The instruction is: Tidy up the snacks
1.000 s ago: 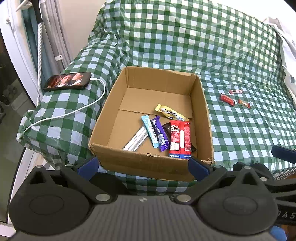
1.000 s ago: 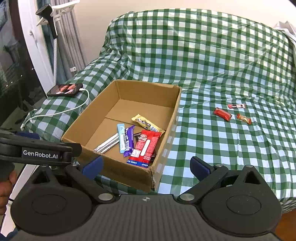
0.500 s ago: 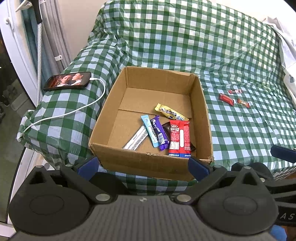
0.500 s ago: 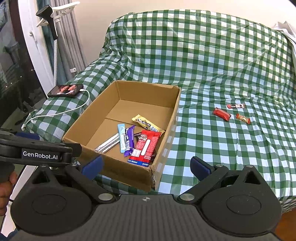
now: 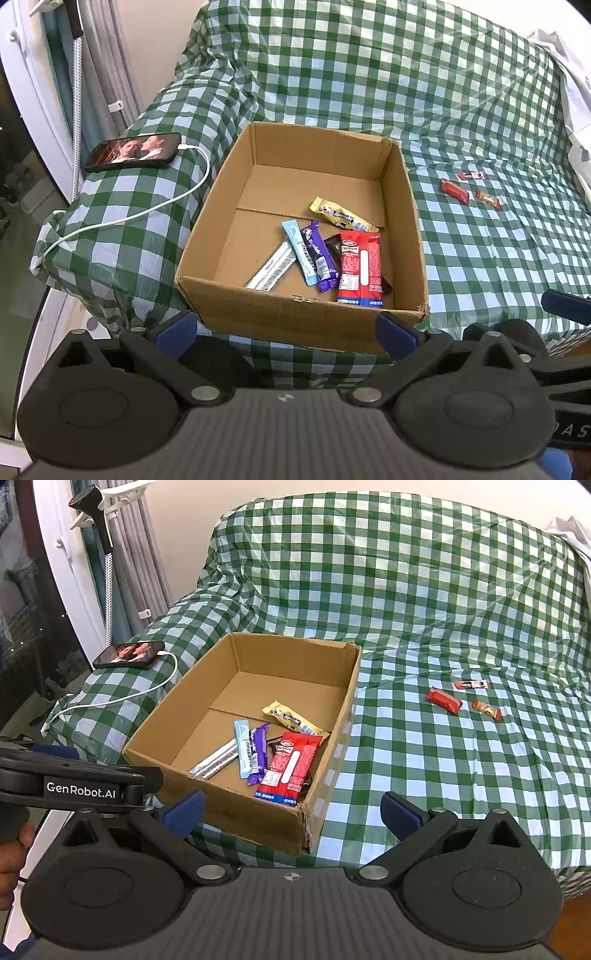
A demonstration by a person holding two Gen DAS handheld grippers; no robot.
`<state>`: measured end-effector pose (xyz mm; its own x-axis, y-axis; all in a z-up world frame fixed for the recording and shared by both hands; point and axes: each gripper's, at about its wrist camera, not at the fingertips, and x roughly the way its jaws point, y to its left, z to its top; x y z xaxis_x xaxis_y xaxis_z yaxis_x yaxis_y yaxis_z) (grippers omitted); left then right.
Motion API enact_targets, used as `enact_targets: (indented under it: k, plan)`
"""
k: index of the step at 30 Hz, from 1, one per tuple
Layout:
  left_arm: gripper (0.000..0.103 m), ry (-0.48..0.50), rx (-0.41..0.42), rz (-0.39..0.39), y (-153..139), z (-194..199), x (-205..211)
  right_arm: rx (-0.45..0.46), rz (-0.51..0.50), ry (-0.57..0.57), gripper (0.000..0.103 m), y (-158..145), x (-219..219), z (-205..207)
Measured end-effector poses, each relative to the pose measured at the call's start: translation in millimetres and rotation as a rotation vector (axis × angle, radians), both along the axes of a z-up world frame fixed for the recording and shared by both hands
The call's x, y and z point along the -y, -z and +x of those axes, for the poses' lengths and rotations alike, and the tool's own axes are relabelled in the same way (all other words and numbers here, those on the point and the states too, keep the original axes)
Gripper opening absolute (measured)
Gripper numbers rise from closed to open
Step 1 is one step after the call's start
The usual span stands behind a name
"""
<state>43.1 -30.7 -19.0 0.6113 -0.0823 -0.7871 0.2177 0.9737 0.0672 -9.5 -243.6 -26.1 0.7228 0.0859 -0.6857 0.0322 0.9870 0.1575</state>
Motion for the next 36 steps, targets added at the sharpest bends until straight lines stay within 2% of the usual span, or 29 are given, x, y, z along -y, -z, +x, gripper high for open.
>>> enact_targets:
  k: [36]
  plan:
    - [0.103, 0.004, -0.057, 0.011, 14, 6, 1, -0.078, -0.01, -0.004, 0.102, 7, 0, 9]
